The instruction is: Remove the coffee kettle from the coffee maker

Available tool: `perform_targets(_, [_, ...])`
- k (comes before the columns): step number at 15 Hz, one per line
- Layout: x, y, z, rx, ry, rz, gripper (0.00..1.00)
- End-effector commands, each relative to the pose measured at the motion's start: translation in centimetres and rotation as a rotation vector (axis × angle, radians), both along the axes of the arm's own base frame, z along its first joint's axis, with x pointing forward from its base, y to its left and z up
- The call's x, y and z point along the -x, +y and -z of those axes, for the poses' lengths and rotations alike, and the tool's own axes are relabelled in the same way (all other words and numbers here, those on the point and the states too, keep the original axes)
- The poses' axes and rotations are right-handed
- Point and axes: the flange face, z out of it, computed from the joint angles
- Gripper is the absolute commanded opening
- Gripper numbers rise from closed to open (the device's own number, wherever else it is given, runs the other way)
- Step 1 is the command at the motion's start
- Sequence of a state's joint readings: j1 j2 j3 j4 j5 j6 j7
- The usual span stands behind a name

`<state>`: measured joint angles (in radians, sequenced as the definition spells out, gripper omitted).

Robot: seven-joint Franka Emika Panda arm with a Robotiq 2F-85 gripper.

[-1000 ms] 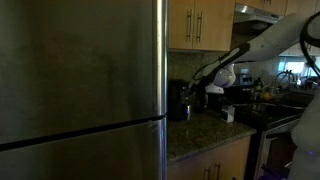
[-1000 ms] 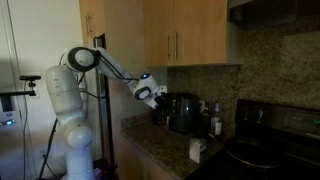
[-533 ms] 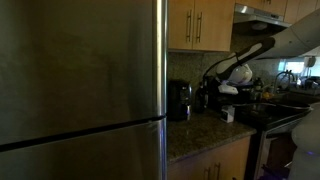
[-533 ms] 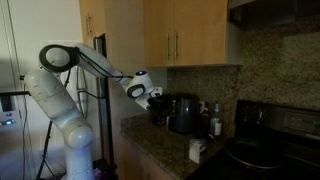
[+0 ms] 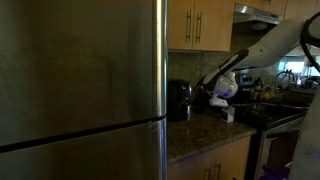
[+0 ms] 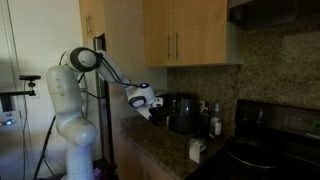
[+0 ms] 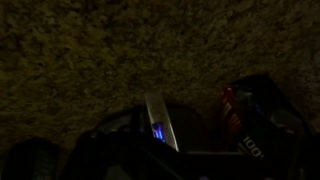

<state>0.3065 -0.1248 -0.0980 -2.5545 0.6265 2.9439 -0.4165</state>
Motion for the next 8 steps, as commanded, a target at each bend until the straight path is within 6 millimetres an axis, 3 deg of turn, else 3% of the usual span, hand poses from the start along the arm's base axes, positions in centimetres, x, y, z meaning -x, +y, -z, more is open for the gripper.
perform_targets(1, [-2.5, 0.4, 1.3, 0.045, -0.054, -0.009, 1.0])
perform_targets(8, [-5.2, 0.4, 0.8, 0.087, -0.123, -0.03, 1.0])
